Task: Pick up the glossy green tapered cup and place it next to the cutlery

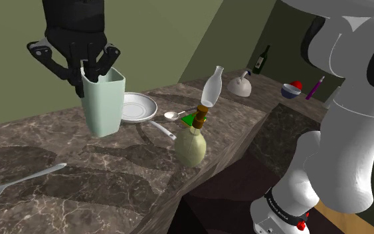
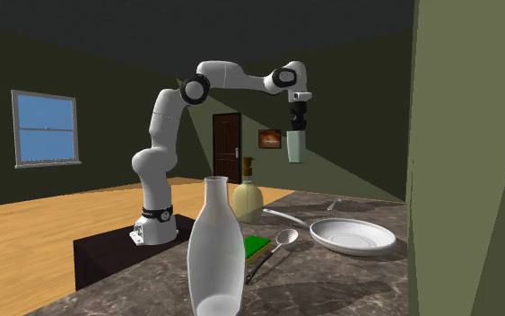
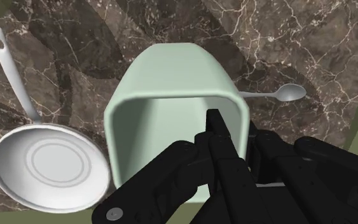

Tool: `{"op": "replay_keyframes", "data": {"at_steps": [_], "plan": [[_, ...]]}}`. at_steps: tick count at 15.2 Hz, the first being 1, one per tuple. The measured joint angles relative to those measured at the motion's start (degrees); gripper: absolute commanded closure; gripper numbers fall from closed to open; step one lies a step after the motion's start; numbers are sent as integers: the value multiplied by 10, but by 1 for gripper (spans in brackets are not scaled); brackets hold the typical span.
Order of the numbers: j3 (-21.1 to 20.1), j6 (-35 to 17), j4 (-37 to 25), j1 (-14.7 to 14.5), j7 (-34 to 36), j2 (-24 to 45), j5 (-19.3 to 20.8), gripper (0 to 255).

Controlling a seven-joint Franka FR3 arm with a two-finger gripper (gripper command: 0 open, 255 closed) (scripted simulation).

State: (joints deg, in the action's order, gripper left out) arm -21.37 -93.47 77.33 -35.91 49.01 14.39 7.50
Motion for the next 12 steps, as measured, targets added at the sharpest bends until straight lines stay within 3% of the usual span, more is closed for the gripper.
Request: {"op": "replay_keyframes", "data": {"at_steps": [3, 12], "plan": [[-4, -9, -3, -10, 15, 13, 6, 255], [-2, -80, 77, -5, 20, 4, 4, 255]]}}
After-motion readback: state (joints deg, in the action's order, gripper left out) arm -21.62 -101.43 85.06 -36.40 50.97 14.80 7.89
